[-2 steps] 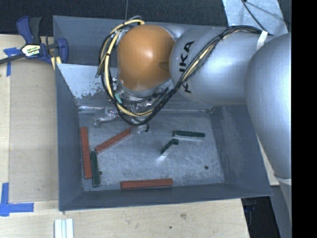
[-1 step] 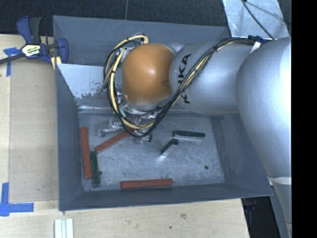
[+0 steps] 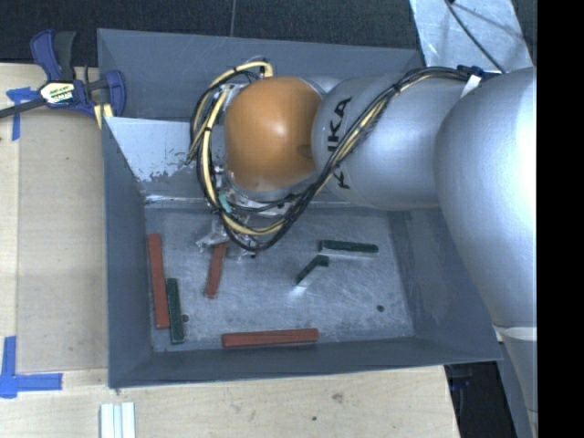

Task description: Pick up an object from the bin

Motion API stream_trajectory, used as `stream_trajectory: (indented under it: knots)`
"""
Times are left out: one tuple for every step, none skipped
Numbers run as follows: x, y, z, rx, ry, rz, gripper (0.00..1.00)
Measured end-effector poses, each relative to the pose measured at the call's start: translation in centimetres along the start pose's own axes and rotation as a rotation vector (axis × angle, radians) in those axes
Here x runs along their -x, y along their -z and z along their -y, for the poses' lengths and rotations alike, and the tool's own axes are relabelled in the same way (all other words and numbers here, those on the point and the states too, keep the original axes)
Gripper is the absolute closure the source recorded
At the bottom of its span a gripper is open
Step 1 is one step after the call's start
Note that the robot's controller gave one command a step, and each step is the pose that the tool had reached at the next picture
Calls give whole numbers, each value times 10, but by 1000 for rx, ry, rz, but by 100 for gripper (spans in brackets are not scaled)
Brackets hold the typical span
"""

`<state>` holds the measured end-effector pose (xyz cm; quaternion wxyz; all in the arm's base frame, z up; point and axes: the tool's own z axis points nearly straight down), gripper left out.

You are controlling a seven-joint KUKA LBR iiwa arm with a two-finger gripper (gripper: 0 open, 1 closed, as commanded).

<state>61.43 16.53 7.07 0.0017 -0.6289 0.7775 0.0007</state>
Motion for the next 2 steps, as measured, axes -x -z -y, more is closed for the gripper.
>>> stream_trajectory:
  knots:
    - [6, 113, 11, -8, 166, 2, 100]
    - [-2, 195, 5, -9, 171, 2, 100]
